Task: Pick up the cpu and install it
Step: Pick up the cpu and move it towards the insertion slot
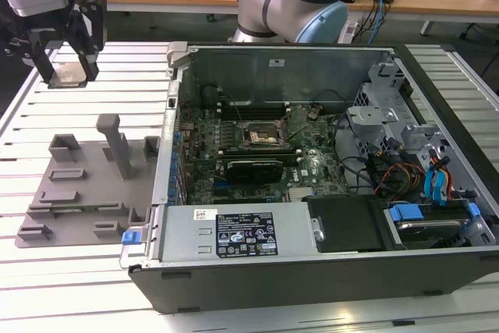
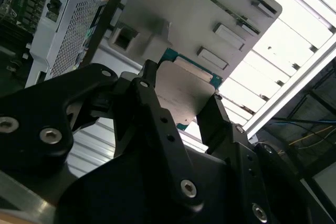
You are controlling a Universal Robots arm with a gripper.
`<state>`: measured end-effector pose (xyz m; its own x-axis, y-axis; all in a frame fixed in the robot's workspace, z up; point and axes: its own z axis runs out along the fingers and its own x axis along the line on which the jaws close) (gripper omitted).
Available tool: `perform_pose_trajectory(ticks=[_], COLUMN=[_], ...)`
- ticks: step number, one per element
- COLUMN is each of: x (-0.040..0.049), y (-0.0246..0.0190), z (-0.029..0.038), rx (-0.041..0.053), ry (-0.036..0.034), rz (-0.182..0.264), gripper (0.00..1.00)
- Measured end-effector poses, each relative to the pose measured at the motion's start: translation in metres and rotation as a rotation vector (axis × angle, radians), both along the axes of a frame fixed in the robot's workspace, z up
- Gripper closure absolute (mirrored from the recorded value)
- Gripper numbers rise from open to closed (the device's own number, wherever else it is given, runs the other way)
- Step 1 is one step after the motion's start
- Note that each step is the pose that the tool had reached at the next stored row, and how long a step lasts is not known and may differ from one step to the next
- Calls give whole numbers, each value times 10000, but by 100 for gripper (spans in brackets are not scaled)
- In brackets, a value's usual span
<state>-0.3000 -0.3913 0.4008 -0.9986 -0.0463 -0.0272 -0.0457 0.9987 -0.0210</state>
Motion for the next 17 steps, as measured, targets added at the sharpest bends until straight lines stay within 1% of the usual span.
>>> perform_pose_trajectory(ticks=[4, 7, 9, 10, 12, 13, 14, 16, 17], x=[52, 111, 171, 187, 220, 287, 328, 375, 430], y=[0, 0, 0, 0, 0, 0, 0, 0, 0], z=[-53, -114, -172, -189, -197, -197, -198, -199, -200], rx=[0, -1, -3, -3, -3, -3, -3, -3, -3], ry=[2, 3, 8, 10, 10, 11, 10, 10, 10], rz=[0, 0, 0, 0, -1, 0, 1, 0, -1], gripper=[45, 45, 45, 45, 45, 45, 45, 45, 45])
